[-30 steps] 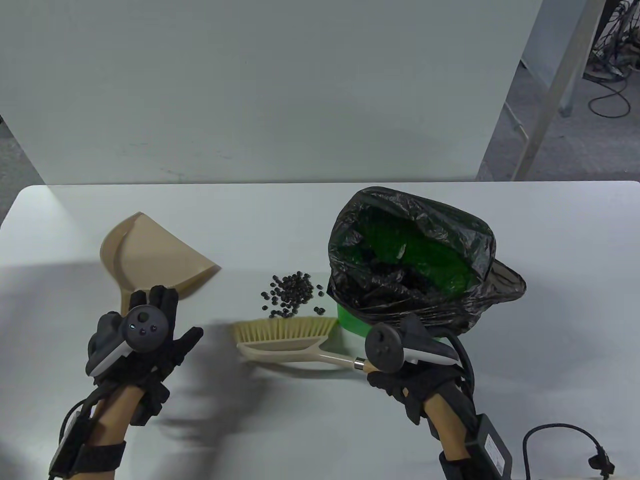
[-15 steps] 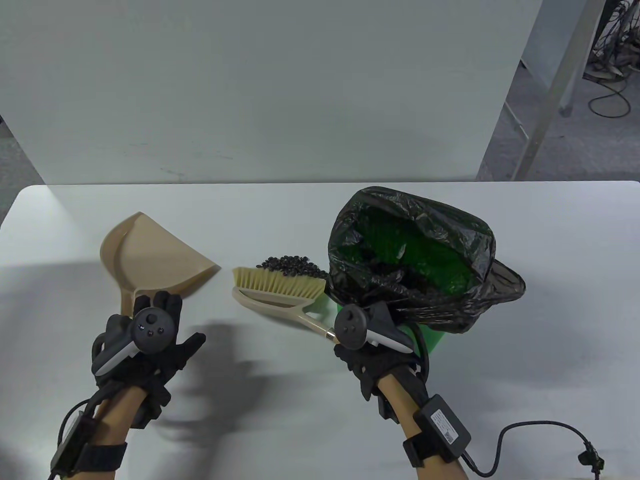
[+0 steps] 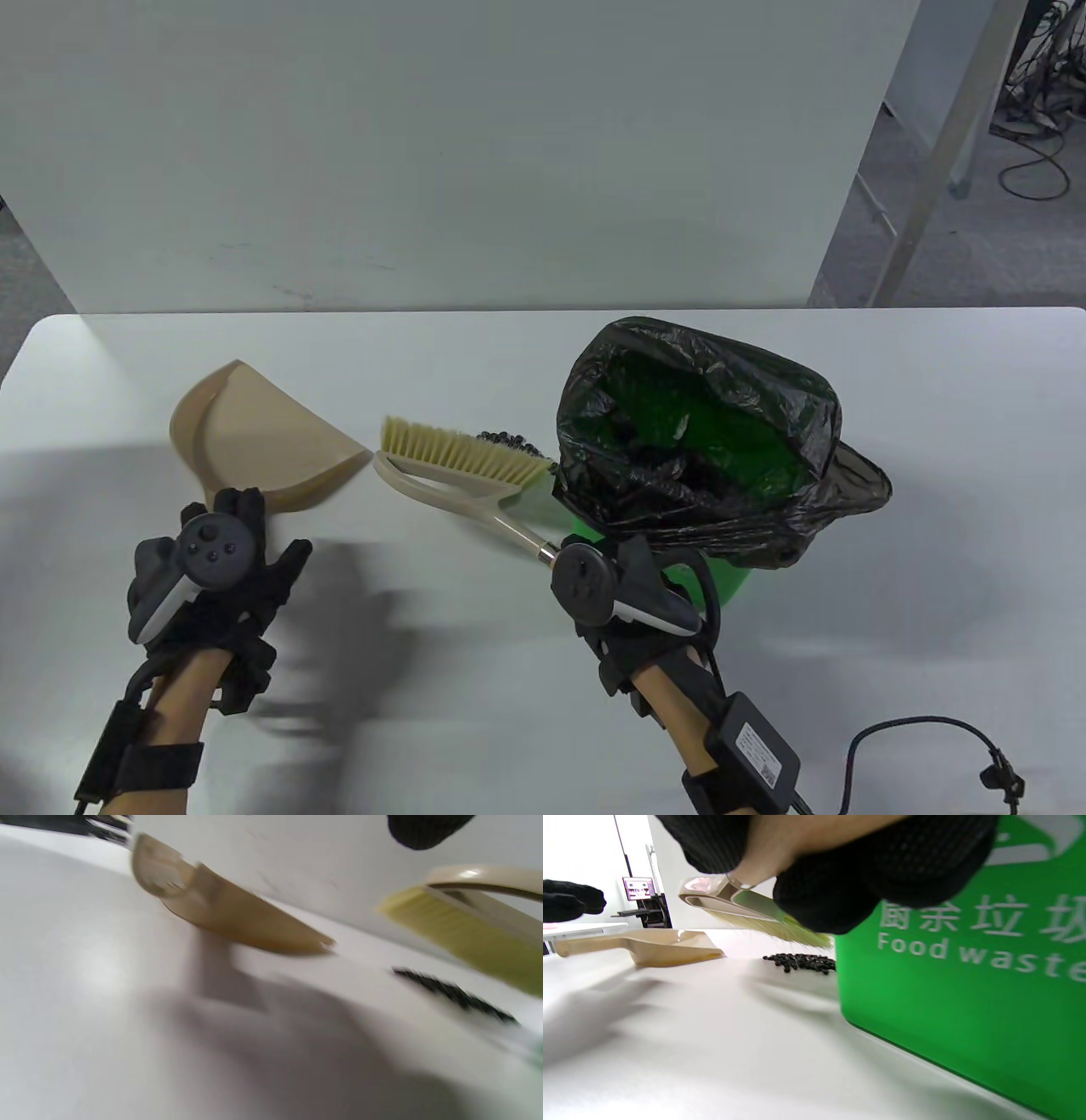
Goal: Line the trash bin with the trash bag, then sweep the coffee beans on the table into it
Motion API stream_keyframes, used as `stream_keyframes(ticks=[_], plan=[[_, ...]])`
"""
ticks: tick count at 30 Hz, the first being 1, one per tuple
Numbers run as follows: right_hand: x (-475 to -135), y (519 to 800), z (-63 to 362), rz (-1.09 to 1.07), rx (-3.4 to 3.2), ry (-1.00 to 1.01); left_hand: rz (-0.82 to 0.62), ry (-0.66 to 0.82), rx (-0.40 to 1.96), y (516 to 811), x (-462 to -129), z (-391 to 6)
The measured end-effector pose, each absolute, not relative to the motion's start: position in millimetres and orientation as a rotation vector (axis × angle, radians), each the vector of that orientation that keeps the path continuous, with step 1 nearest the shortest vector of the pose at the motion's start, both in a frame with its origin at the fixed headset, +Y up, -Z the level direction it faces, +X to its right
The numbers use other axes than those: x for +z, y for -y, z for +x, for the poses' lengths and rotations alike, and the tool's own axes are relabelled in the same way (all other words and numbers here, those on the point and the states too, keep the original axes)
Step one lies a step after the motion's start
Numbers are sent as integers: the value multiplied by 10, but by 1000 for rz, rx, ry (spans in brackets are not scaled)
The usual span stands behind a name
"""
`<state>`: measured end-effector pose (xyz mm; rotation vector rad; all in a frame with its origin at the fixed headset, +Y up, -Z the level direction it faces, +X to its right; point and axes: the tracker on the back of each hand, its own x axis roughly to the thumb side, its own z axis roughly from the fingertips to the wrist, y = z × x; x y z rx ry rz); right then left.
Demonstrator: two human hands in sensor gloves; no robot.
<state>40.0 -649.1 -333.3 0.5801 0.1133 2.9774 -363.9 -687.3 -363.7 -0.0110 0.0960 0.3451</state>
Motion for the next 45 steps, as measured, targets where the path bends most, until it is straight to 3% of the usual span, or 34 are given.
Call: stream_keyframes(ticks=[5,8,12,14,20,23,28,34,45], plan=[[-3391,6454,120,568,2907,-97,46,-332,470,6994,-3659,-4014],[-3477,6465,-21,554,2844,-88,60,-514,741,7095,-3618,-4232],[-3537,6649,-102,540,2765,-67,-92,-498,1223,7298,-3640,-4390],[-3523,6684,-81,559,2819,-19,-113,-507,1288,7320,-3655,-4394],[-3493,6719,142,509,2870,86,-156,-526,1000,7237,-3737,-4240],[-3497,6713,232,462,2822,109,-187,-504,991,7221,-3769,-4087],[-3460,6709,247,406,2859,177,-199,-339,833,7038,-3803,-3730],[-3487,6806,226,300,2911,194,-236,-214,766,6884,-3681,-3305],[-3630,6984,112,133,3037,130,-477,-89,767,6938,-3449,-2721]])
